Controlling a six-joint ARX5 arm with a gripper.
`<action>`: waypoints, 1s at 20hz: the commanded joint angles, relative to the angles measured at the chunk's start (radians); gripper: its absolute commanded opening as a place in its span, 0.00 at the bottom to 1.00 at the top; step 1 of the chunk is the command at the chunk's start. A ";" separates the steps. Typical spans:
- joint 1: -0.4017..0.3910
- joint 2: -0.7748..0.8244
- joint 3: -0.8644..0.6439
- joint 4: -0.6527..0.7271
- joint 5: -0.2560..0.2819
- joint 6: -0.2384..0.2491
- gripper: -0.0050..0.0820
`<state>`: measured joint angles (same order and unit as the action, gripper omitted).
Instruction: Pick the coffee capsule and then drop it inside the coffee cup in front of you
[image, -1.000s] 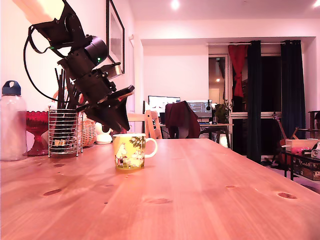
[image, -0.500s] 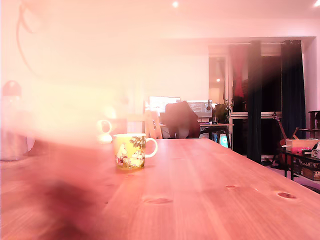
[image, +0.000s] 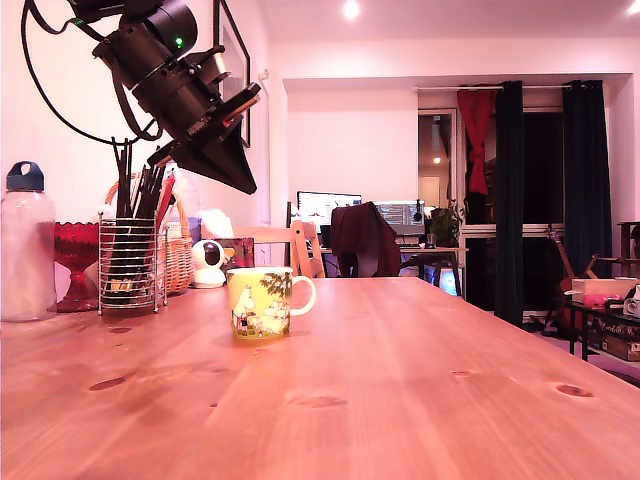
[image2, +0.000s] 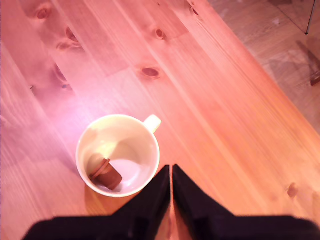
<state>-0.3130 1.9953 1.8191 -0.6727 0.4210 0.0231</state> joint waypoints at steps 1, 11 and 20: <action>0.003 0.012 -0.008 0.011 0.005 -0.014 0.04; 0.003 -0.077 -0.014 -0.032 -0.053 -0.016 0.04; 0.003 -0.229 -0.183 0.020 -0.116 -0.021 0.04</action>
<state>-0.3115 1.7744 1.6760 -0.6590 0.3111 0.0059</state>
